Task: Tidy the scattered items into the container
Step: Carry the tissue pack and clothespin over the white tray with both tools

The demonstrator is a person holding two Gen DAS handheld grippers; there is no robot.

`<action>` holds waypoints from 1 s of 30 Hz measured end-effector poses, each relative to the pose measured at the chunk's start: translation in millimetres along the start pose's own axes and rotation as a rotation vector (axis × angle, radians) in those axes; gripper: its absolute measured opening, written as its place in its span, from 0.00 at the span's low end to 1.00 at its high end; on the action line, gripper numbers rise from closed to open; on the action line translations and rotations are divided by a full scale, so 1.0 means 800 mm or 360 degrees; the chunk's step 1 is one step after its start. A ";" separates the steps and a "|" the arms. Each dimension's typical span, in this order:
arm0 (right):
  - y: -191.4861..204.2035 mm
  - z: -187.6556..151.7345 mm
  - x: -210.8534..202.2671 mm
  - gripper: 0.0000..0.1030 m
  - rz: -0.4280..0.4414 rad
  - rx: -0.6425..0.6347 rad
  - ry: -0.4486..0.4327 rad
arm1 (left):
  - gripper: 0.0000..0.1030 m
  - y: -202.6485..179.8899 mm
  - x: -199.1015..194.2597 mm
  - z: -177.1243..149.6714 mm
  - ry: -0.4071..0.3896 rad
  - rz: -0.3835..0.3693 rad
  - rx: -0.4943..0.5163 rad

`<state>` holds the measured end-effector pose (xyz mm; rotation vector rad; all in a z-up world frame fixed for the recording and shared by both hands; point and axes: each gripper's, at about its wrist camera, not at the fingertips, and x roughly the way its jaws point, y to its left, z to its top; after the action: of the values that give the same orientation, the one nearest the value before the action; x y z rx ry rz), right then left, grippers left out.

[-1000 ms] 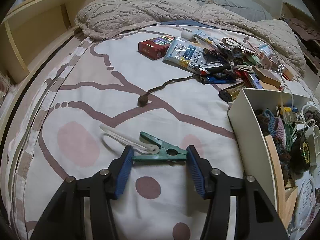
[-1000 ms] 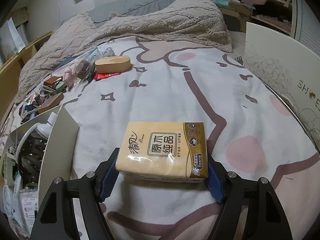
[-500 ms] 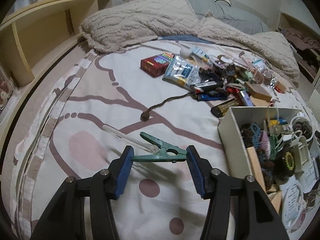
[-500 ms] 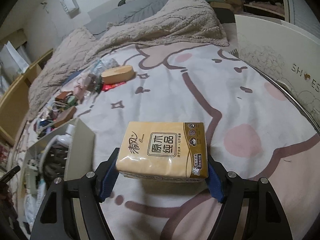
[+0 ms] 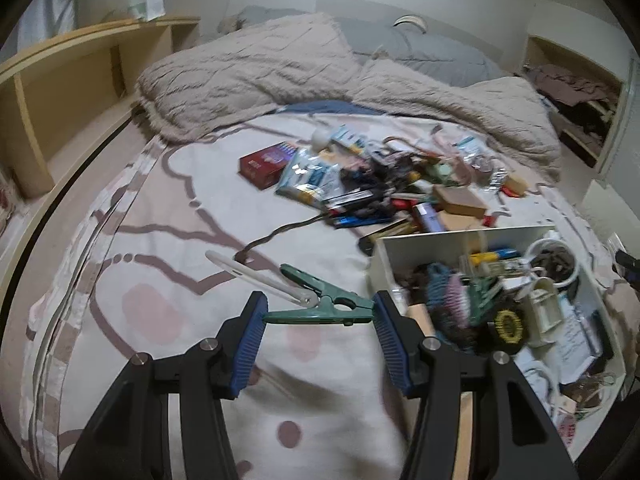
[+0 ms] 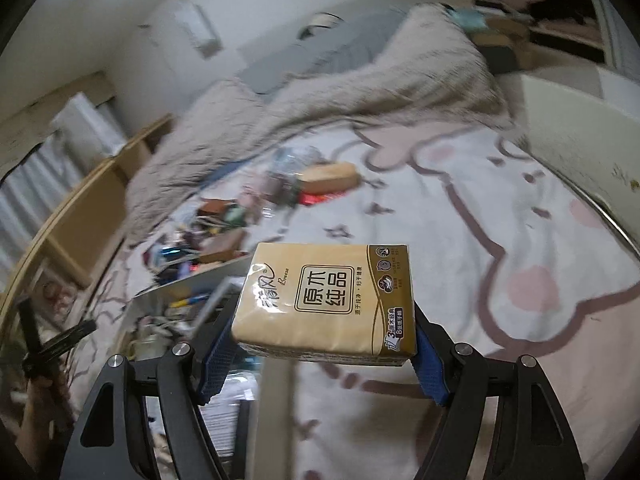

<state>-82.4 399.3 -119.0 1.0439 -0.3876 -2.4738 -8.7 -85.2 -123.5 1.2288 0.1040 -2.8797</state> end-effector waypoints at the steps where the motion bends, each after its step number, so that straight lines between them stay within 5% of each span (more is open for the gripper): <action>1: 0.009 -0.001 -0.002 0.74 0.0022 -0.0036 -0.0005 | 0.53 -0.005 -0.003 0.000 -0.0014 -0.0017 0.0016; 17: 0.087 -0.038 0.010 0.74 0.0274 -0.0341 0.0121 | 0.53 -0.125 -0.040 -0.028 -0.0073 -0.0418 0.0416; 30: 0.102 -0.053 0.015 0.74 0.0318 -0.0389 0.0194 | 0.53 -0.218 -0.029 -0.074 0.0161 -0.0791 0.0594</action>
<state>-36.4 318.3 -121.9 0.9961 -0.1392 -2.2022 44.0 92.5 -137.0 1.6093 -0.1603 -3.3706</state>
